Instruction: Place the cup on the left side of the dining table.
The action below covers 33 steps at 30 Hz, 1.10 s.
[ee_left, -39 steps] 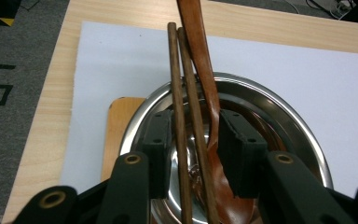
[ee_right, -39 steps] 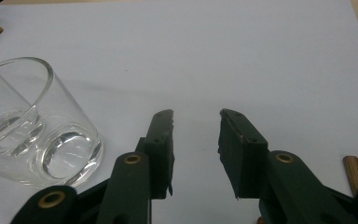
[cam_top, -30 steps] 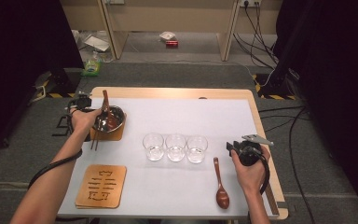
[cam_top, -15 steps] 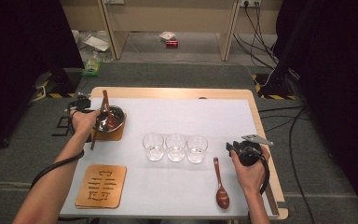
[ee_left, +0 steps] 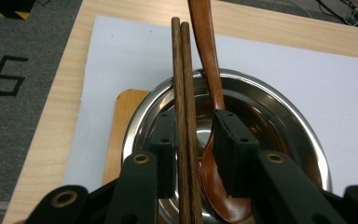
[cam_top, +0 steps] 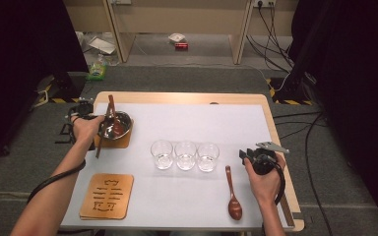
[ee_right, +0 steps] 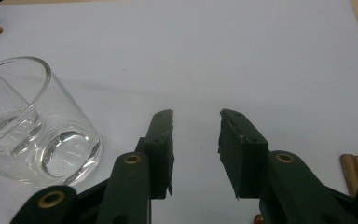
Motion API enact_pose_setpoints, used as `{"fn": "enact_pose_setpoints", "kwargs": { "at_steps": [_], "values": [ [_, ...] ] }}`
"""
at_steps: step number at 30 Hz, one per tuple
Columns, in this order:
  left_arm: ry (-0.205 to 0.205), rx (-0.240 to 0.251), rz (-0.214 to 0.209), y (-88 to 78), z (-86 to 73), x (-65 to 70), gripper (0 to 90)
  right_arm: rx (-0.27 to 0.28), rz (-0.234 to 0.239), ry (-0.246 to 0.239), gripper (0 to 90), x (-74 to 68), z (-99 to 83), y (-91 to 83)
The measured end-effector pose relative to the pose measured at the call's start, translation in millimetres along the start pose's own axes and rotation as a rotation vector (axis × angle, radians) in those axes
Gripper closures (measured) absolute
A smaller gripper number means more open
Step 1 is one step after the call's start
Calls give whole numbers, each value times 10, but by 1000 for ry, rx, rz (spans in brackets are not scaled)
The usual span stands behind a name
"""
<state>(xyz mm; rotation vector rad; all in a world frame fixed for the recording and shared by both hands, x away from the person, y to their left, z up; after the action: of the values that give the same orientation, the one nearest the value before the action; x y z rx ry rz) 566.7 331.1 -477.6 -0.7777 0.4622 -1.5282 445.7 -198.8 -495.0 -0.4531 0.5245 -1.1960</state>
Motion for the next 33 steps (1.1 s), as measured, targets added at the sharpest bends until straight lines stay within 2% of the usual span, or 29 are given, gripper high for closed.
{"fn": "enact_pose_setpoints", "kwargs": {
  "at_steps": [5, 9, 11, 15, 17, 21, 33],
  "values": [
    [36, 20, -30, -244, -11, -30, 723, 14, -3, 6, 653, 34, 29, -42],
    [45, 21, -43, -365, -65, -82, 758, 18, -9, 14, 654, 54, 37, -68],
    [61, 10, -57, -456, -168, -149, 776, 18, -11, 14, 654, 54, 39, -82],
    [81, 8, -51, -496, -279, -220, 809, 18, -10, 9, 656, 53, 36, -86],
    [90, -9, -60, -521, -397, -266, 817, 17, -8, 11, 657, 52, 34, -90],
    [94, -16, -75, -532, -503, -287, 824, 16, -15, 15, 657, 61, 35, -95],
    [114, -34, -94, -553, -647, -285, 829, 13, -12, 17, 657, 76, 29, -101]
  ]
}}
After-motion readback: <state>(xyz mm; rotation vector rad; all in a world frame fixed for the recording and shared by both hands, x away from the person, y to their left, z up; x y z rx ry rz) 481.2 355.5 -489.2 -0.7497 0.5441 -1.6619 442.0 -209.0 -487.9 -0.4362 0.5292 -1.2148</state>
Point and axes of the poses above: each handheld gripper's, and its own axes: y roughly forward along the jaws, z roughly out of its top, x roughly to its right, the point moved 8 cm from there along y, roughly forward along the jaws
